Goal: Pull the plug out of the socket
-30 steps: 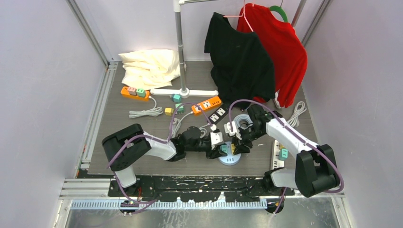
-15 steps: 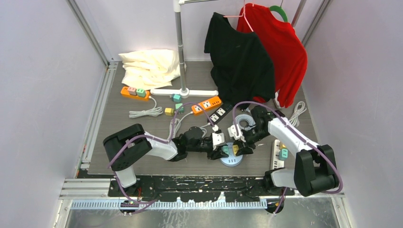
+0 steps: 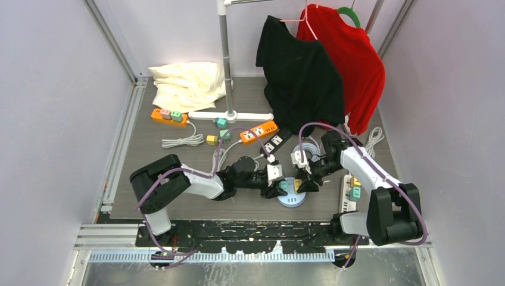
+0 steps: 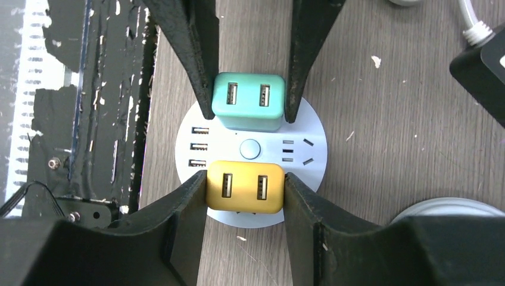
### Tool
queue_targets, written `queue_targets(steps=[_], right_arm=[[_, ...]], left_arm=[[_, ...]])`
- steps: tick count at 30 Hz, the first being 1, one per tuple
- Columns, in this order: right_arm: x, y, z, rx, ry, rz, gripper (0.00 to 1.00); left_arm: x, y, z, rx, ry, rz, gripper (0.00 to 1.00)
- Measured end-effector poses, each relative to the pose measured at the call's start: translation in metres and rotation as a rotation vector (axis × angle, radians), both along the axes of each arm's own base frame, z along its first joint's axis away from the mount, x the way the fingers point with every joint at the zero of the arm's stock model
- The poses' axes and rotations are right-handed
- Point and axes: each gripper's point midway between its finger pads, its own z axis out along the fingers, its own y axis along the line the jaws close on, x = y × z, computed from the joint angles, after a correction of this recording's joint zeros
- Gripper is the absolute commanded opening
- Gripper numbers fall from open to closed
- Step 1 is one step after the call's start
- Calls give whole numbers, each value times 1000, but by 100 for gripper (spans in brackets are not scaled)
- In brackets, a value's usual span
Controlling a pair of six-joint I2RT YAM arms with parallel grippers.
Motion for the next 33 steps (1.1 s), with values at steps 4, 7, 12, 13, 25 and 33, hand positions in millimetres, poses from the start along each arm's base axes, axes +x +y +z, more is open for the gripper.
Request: queue_targets(steps=[4, 7, 12, 13, 25, 33], right_arm=[[-11, 0, 1, 24, -21, 90, 1], [-14, 4, -1, 24, -27, 139, 1], [-11, 9, -1, 10, -11, 107, 1], [-10, 10, 1, 18, -4, 92, 1], [-8, -1, 27, 96, 15, 25, 1], [1, -1, 45, 112, 58, -81, 1]], left_arm=[[-4, -1, -1, 4, 6, -11, 0], [-5, -1, -2, 8, 12, -19, 0], [-6, -1, -2, 10, 14, -23, 0], [-6, 0, -2, 11, 14, -23, 0], [-4, -1, -4, 21, 16, -18, 15], [-2, 4, -12, 48, 47, 20, 73]])
